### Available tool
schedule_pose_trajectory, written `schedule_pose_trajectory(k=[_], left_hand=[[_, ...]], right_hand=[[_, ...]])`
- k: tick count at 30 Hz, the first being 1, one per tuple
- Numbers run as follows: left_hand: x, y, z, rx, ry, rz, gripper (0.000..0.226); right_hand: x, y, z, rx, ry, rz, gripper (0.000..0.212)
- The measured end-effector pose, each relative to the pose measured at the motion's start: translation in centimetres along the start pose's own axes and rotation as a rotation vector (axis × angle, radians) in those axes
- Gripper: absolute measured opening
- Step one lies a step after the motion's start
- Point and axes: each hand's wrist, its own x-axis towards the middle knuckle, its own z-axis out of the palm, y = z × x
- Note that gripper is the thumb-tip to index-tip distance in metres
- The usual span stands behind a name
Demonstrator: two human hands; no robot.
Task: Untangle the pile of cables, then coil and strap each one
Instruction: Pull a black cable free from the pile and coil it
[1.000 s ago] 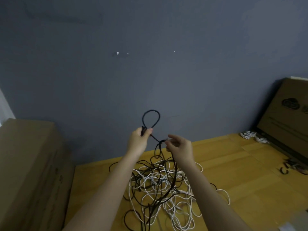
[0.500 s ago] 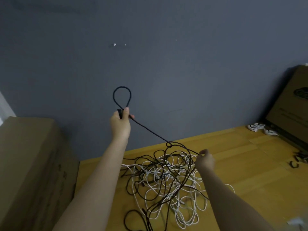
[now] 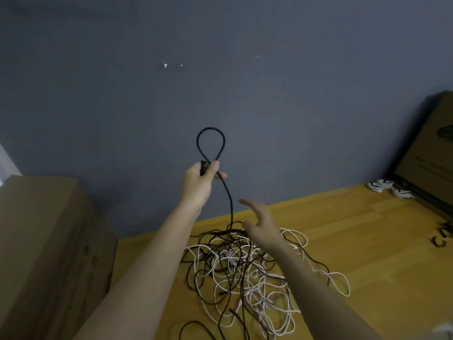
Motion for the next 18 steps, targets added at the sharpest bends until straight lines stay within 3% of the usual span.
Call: schedule_pose_trajectory(k=[2, 5, 9, 12, 15, 18], left_hand=[[-0.1, 0.5, 0.3, -0.020, -0.014, 0.011, 0.020], [-0.1, 0.8, 0.0, -0.019, 0.006, 0.031, 0.023], [0.7, 0.3, -1.7, 0.049, 0.143, 0.056, 0.028], [1.9, -0.9, -4.7, 0.067, 0.334, 0.013, 0.032], [2.6, -2.0, -6.8, 0.075, 0.424, -0.005, 0.034], [2.3, -2.0, -6.6, 0.130, 0.388, 0.018, 0.033]], right_hand=[[-0.1, -0.3, 1.0, -0.146, -0.214, -0.045, 0.043], [-0.9, 0.2, 2.1, -0.152, -0.249, 0.043, 0.026], [-1.6, 0.7, 1.7, 0.338, -0.158, 0.155, 0.018], [-1.8, 1.6, 0.0, 0.540, -0.009, 0.256, 0.019], [-1.2, 2.9, -1.1, 0.491, 0.275, 0.367, 0.031], [0.0, 3.5, -0.9, 0.319, 0.397, 0.466, 0.031]])
